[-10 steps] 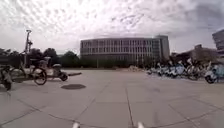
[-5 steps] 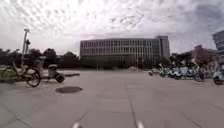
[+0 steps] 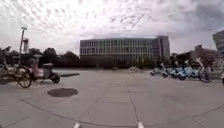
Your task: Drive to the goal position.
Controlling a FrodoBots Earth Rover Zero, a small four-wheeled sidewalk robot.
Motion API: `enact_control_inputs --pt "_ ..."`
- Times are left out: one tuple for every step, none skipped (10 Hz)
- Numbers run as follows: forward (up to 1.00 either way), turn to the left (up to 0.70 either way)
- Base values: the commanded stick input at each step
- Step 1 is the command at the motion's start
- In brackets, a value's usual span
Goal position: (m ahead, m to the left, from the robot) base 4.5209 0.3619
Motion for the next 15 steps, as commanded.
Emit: enact_control_inputs --pt "0.7 0.0" --pt "0.7 0.0" --pt "0.7 0.0" --pt "0.7 0.0" --pt "0.7 0.0" --pt "0.7 0.02" --pt "0.7 0.08" --pt "0.7 0.12" --pt "0.7 0.14" --pt "0.7 0.14" --pt "0.7 0.14" --pt "0.7 0.14" --pt "0.7 0.13" --pt "0.7 0.08" --pt "0.7 0.07"
